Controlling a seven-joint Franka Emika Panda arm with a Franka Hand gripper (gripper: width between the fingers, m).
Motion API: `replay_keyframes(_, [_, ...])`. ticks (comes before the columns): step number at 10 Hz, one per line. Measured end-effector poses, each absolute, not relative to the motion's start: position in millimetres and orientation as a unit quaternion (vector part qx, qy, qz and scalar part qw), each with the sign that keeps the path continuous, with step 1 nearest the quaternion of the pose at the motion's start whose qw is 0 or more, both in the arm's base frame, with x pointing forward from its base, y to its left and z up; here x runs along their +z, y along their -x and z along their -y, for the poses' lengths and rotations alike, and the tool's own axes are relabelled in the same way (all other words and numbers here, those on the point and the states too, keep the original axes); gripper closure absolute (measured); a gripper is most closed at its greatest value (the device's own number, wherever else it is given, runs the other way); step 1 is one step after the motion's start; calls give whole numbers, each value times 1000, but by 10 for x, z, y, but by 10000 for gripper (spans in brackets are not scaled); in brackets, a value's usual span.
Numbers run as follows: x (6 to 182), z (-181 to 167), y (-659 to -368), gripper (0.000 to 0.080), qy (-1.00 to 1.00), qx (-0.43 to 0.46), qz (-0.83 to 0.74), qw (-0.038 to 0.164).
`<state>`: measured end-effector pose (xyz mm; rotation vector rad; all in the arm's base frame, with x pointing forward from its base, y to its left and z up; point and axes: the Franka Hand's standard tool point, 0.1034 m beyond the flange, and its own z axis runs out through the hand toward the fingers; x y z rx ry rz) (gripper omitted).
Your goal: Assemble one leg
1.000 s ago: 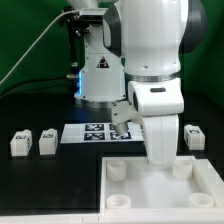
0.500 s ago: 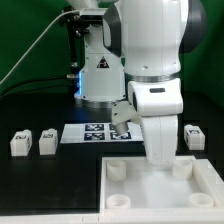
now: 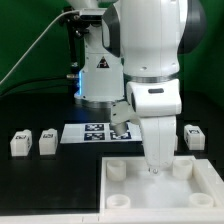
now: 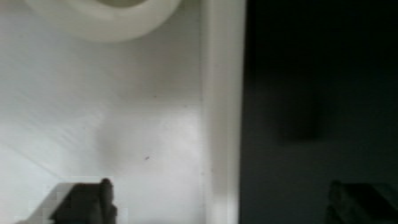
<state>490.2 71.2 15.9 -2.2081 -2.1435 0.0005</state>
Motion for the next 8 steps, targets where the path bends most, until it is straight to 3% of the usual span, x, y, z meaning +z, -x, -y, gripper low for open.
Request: replay_keyframes(8, [162,-700,-4905,151,719,0,694,32])
